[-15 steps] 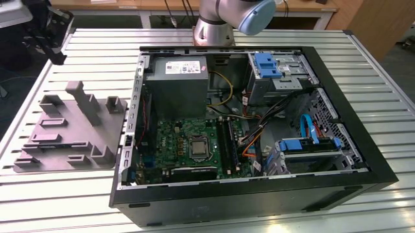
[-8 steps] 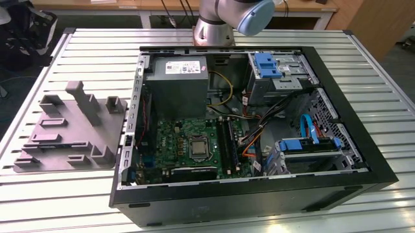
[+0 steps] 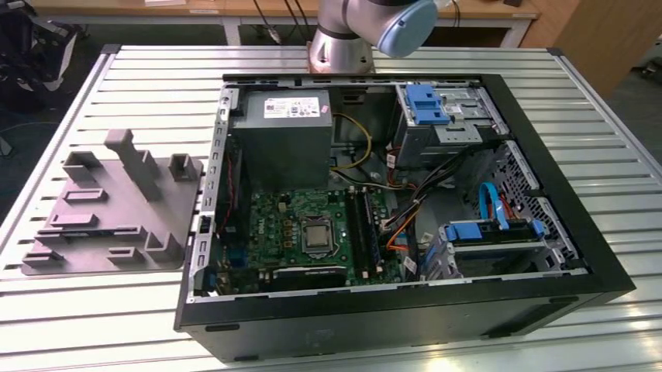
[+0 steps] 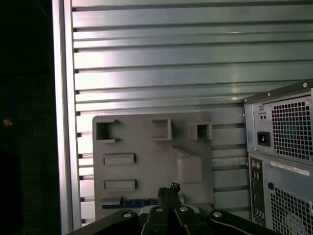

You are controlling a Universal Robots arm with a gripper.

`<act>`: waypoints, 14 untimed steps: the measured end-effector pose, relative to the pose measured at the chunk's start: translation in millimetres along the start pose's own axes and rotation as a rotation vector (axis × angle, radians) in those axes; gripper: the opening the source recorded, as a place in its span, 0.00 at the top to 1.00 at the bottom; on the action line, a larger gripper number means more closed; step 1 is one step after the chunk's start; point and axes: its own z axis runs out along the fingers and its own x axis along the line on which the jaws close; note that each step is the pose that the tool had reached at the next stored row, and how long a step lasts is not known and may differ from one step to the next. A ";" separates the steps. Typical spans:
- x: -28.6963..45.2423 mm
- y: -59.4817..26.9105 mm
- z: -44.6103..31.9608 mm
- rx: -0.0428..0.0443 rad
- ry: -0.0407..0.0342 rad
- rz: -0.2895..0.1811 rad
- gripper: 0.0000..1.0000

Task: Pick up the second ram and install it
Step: 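Reach for the second ram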

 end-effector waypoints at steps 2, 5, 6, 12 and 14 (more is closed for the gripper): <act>2.6 -0.3 1.5 -0.0001 -0.0001 0.000 0.90; 3.7 -1.1 3.6 0.0000 0.0000 0.000 0.90; 3.9 -1.6 4.3 -0.0001 0.0000 0.000 0.90; 4.0 -2.9 5.5 0.0000 0.0001 0.000 0.90; 3.9 -4.6 5.6 0.0001 0.0001 0.000 0.90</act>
